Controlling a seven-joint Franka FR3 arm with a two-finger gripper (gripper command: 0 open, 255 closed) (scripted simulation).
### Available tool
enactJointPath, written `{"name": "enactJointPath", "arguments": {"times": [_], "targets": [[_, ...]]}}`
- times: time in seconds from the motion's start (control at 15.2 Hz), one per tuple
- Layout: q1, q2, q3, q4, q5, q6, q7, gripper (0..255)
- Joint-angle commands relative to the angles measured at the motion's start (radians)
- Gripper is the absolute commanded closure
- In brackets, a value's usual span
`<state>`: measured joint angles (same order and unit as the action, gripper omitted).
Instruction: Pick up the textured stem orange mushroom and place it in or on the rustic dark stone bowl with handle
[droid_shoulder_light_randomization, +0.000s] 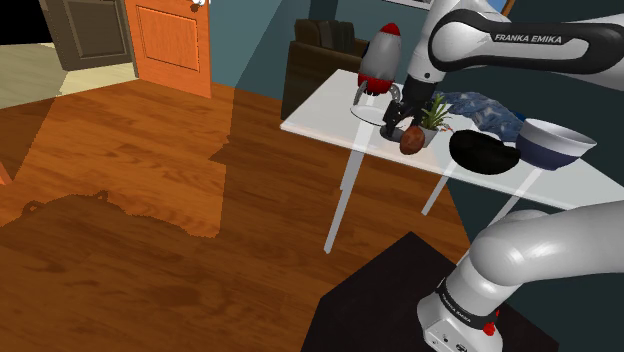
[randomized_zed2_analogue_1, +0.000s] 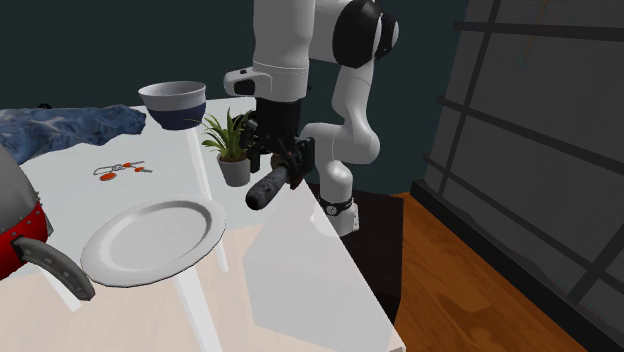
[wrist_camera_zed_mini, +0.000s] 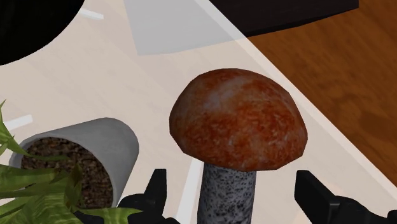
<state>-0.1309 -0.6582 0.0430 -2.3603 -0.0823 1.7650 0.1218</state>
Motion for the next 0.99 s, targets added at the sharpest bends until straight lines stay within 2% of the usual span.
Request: {"name": "enactJointPath", "arguments": {"times": [0.0,0.13,0.2,0.79,0.92], "targets": [[-0.002,0.002,-0.002,-0.004,-0.001,-0.001,0.000,0],[-0.002,0.002,-0.002,-0.004,-0.001,-0.001,0.000,0],[-0.002,0.003,-0.002,-0.002,-0.001,-0.002,0.000,255],[-0.002,0.002,-0.002,-0.004,-0.001,-0.001,0.000,255],[-0.002,0.005,-0.001,0.025,0.000,-0.027,-0.002,255]]}}
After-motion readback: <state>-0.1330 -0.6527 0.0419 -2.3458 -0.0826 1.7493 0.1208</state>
